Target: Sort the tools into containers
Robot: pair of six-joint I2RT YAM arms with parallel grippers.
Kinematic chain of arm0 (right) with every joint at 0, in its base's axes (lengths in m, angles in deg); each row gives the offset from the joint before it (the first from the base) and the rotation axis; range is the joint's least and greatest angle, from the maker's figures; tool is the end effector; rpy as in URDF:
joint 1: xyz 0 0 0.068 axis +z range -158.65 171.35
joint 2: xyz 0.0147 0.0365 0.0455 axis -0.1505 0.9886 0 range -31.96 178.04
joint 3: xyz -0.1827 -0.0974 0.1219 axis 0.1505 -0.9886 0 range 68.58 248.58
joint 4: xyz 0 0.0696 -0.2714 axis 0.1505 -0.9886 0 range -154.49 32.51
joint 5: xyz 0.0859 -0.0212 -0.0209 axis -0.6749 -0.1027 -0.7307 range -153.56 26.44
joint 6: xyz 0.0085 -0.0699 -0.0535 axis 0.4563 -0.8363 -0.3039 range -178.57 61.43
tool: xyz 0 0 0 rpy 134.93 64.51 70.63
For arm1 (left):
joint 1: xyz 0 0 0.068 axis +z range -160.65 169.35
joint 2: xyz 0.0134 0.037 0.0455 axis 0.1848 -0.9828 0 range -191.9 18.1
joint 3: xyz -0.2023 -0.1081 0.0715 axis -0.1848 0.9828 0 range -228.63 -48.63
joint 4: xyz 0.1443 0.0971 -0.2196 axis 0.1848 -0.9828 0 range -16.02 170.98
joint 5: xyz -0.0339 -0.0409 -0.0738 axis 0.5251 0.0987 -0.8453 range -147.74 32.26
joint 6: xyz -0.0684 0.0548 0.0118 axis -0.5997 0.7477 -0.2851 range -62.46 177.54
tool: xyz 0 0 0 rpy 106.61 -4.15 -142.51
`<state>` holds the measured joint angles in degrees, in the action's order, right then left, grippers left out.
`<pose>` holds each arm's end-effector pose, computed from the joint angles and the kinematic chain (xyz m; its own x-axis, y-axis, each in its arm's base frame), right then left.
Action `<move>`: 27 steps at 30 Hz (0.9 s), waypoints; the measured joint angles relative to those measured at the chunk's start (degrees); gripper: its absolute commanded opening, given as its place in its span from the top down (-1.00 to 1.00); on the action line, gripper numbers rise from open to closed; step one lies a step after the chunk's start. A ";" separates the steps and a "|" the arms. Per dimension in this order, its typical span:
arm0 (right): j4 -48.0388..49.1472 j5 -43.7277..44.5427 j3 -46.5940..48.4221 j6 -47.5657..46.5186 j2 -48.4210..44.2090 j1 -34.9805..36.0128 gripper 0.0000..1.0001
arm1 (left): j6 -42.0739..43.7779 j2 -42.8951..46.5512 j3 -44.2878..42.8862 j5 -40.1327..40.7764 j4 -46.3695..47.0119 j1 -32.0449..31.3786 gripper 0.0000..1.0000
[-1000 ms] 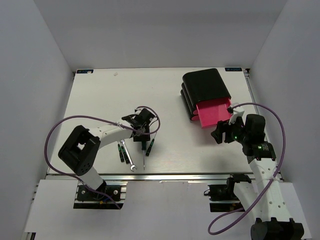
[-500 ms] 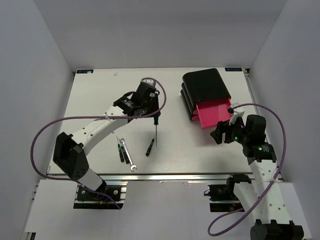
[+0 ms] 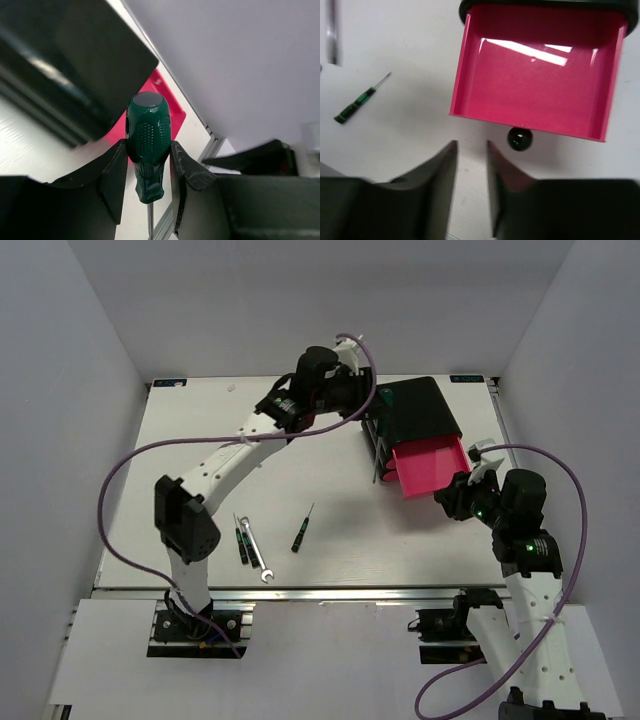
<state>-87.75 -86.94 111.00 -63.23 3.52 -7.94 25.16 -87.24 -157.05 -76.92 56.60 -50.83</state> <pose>0.2221 0.0339 0.2808 -0.3641 -0.0792 -0.9280 -0.4068 0.9098 0.0819 0.3502 -0.3297 0.3559 -0.6859 -0.0828 -0.7229 0.5635 0.5682 -0.5997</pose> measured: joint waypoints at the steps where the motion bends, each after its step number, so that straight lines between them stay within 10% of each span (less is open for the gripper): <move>1: 0.02 0.68 0.52 0.50 -0.24 0.00 0.44 | 0.00 -2.69 -1.99 -1.40 1.20 -0.22 1.00; 11: 0.07 9.16 3.15 7.30 -0.50 0.00 0.52 | 0.20 -22.14 -19.08 -7.87 4.87 -4.61 1.00; 27: -0.15 12.83 3.39 9.20 -2.93 0.00 0.53 | 6.51 -25.53 -20.46 2.10 8.00 -10.91 1.00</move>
<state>-87.90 -74.11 114.39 -54.03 0.60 -7.94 31.67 -112.77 -177.51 -74.82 64.60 -61.74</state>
